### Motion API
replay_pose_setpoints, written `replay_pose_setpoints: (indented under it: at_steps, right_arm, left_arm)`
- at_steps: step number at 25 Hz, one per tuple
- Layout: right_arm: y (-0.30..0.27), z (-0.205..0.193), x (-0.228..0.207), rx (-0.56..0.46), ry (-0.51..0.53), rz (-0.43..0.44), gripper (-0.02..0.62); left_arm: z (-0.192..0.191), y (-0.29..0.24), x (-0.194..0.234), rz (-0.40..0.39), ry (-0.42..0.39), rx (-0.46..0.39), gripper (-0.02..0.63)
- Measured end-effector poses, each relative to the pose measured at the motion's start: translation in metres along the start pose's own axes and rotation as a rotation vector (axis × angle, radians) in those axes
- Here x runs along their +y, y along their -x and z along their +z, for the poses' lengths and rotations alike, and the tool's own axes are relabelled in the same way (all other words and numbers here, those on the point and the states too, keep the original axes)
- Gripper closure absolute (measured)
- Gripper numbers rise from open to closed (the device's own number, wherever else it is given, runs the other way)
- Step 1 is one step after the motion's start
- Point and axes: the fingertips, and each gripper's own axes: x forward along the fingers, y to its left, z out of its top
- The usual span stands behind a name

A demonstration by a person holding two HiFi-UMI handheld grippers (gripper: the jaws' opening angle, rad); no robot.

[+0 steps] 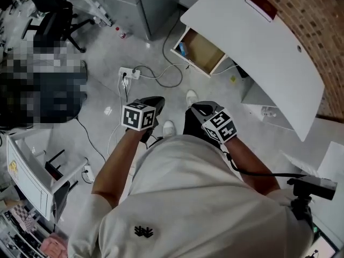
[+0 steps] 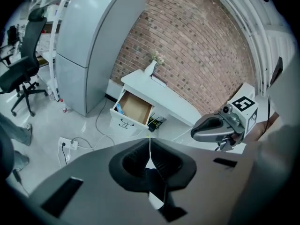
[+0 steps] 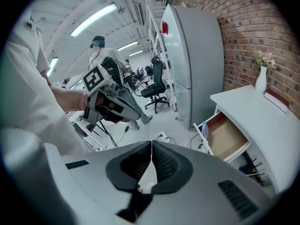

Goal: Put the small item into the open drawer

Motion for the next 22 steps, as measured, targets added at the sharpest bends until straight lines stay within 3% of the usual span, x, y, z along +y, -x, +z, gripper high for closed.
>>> replay_pose_setpoints:
  at_steps: [15, 22]
  right_arm:
    - [0.014, -0.004, 0.107, -0.012, 0.040, -0.039, 0.563]
    - [0.017, -0.019, 0.105, -0.011, 0.018, -0.042, 0.563]
  left_arm:
    - [-0.075, 0.089, -0.038, -0.032, -0.076, -0.013, 0.580]
    - [-0.083, 0.086, -0.038, -0.036, -0.066, -0.006, 0.580]
